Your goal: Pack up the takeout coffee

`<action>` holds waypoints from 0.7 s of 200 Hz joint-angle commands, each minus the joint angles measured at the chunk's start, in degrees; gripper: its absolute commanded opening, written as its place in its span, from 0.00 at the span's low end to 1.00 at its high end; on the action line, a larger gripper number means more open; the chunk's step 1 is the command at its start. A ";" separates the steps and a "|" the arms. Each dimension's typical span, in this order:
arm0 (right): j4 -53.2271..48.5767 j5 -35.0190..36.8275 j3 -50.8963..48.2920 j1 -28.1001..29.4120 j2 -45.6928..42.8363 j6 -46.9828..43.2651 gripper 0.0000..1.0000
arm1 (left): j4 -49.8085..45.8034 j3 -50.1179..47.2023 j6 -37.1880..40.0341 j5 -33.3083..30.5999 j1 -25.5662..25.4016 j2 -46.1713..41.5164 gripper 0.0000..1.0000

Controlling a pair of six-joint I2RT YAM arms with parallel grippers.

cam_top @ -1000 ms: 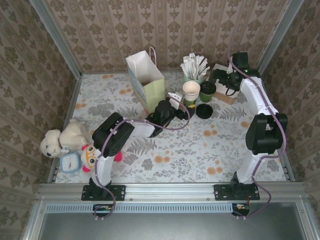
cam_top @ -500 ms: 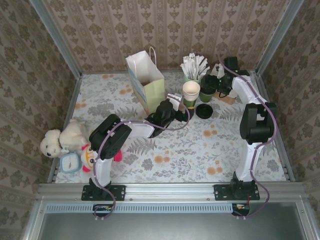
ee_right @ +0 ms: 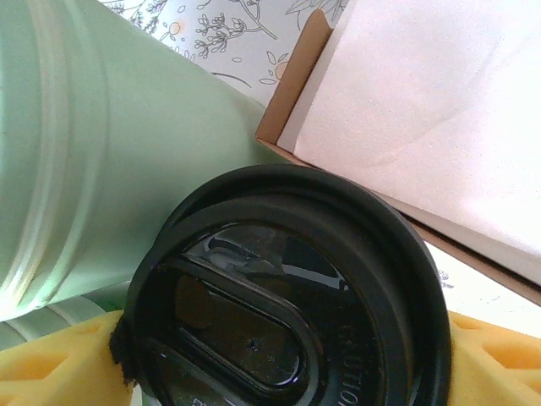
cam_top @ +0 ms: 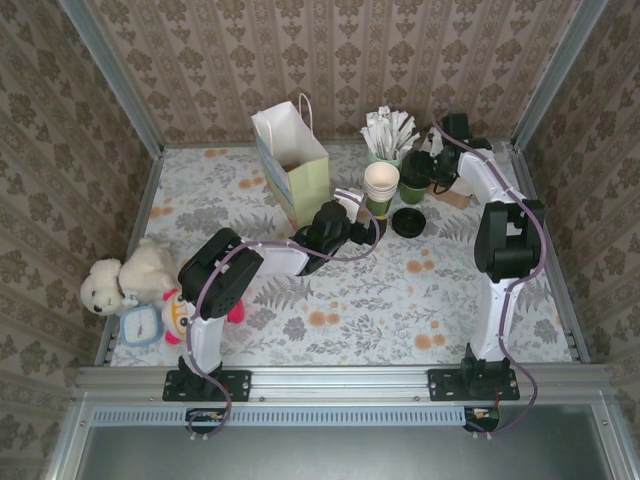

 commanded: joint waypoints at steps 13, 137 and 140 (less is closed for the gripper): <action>-2.64 4.74 -1.37 0.10 -2.84 -0.52 0.72 | -0.76 0.20 0.15 -0.38 -0.39 -2.43 1.00; 0.52 5.02 -34.56 6.50 -37.98 10.95 0.70 | -33.84 5.10 -6.28 -9.68 -3.23 -15.88 1.00; 0.71 4.97 -35.36 7.27 -38.44 11.56 0.70 | -34.71 4.90 -6.64 -10.26 -3.22 -16.41 1.00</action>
